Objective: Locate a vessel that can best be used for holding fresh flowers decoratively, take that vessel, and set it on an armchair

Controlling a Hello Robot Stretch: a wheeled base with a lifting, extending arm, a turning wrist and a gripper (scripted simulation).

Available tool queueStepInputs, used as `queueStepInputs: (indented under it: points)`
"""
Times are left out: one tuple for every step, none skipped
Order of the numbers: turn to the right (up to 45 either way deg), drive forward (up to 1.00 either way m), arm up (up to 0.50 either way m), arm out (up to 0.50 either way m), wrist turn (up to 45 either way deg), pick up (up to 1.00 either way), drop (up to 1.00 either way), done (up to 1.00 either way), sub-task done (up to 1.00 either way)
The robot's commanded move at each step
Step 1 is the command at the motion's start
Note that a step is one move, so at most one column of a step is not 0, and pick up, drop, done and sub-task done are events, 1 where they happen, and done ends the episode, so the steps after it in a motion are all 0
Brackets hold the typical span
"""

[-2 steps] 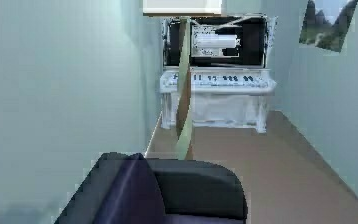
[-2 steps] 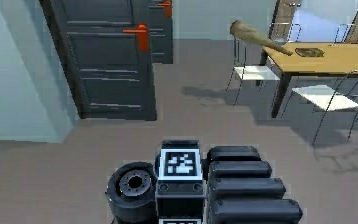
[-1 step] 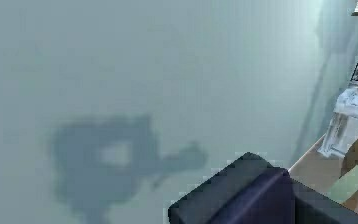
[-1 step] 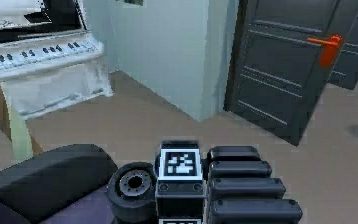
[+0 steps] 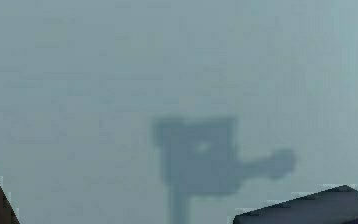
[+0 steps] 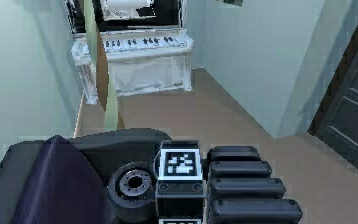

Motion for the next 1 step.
queueStepInputs:
  points:
    - [0.0,0.0,0.0,0.34,0.0,0.0,0.0,0.0,0.0]
